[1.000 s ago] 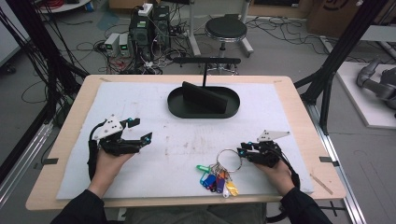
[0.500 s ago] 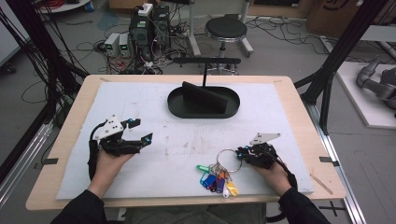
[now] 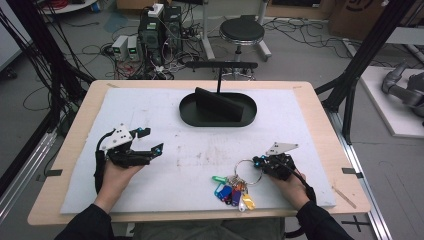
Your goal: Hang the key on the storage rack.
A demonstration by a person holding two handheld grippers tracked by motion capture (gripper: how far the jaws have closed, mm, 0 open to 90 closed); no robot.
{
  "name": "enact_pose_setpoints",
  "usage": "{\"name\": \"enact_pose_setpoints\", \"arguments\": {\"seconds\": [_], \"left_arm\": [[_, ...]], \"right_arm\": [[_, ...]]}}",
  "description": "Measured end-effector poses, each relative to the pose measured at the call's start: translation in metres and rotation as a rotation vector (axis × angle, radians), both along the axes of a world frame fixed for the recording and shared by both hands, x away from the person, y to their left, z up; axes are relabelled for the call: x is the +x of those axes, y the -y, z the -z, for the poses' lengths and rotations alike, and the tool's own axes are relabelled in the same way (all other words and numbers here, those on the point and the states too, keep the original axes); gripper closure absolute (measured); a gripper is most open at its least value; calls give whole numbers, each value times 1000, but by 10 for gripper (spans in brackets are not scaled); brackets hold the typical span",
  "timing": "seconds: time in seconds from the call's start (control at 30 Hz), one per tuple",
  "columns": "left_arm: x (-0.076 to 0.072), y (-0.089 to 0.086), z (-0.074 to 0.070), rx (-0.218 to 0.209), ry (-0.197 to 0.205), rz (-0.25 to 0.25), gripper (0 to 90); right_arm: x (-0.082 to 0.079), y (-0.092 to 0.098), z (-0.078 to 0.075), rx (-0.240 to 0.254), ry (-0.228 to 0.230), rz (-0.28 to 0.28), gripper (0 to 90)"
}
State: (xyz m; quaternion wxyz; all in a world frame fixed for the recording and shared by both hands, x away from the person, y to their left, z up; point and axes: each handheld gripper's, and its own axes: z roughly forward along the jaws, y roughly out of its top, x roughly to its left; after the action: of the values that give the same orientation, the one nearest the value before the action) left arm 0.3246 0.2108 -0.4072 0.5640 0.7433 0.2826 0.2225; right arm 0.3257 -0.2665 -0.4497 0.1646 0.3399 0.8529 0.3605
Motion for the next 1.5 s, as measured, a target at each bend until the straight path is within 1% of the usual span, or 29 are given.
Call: {"name": "enact_pose_setpoints", "arguments": {"seconds": [0.13, 0.17, 0.2, 0.23, 0.27, 0.3, 0.4, 0.43, 0.5, 0.57, 0.6, 0.63, 0.7, 0.73, 0.77, 0.87, 0.9, 0.93, 1.03, 1.07, 1.1, 1.13, 1.2, 1.4, 1.5], "left_arm": [[-1, -1, 0, -5, -2, -2, 245], [-1, -2, 0, -3, 2, -4, 245], [-1, -2, 0, -3, 2, -4, 245], [-1, -2, 0, -5, 1, -6, 245], [-2, -2, 0, -7, 1, -7, 245], [-2, -2, 0, -7, 2, -8, 245], [-2, -3, -1, -4, 4, -9, 245], [-2, -3, -1, -5, 4, -10, 245], [-2, -3, -1, -2, 5, -10, 245], [-3, -3, 0, -4, 4, -11, 245], [-3, -3, 0, -6, 4, -10, 245], [-2, -3, 0, -5, 4, -10, 245], [-3, -3, 0, -8, 2, -12, 245], [-2, -3, 0, -8, 1, -10, 245], [-2, -3, 0, -8, 1, -11, 245], [-2, -3, 0, -8, 1, -7, 245], [-2, -3, 0, -8, 0, -6, 245], [-2, -3, 0, -9, 0, -5, 245], [-2, -3, 0, -8, -1, -3, 245], [-2, -3, 0, -8, -1, -3, 245], [-2, -3, 0, -9, 0, -3, 245], [-3, -3, 0, -10, 1, -3, 245], [-3, -3, 0, -12, 0, -1, 245], [-3, -3, -1, -14, -2, 2, 245], [-3, -2, -1, -11, 3, 13, 245]], "right_arm": [[2, 6, -5, 59, 4, 31, 881], [3, 10, -9, 104, 15, 53, 881], [3, 12, -11, 131, 19, 64, 880], [3, 12, -11, 131, 19, 64, 880], [3, 16, -16, 191, 32, 71, 880], [3, 16, -16, 191, 32, 71, 880], [1, 19, -23, 273, 42, 75, 881], [0, 17, -25, 316, 30, 66, 881], [-2, 15, -27, 342, 34, 55, 880], [-4, 12, -28, 358, 35, 46, 880], [-4, 12, -28, 358, 35, 46, 880], [-5, 9, -30, 375, 29, 36, 879], [-6, 8, -30, 375, 29, 31, 877], [-6, 6, -30, 371, 26, 20, 876], [-7, 5, -30, 368, 14, 17, 875], [-8, 2, -30, 365, 5, 14, 872], [-8, 2, -30, 366, -2, 18, 872], [-7, 3, -31, 367, -24, 21, 867], [-6, 5, -30, 378, -60, 16, 860], [-6, 5, -30, 378, -60, 16, 860], [-6, 5, -30, 384, -80, 11, 854], [-6, 5, -30, 384, -80, 11, 854], [-5, 4, -30, 383, -97, -2, 853], [-6, 2, -33, 363, -96, -25, 859], [-7, -1, -36, 351, -74, -51, 869]]}}
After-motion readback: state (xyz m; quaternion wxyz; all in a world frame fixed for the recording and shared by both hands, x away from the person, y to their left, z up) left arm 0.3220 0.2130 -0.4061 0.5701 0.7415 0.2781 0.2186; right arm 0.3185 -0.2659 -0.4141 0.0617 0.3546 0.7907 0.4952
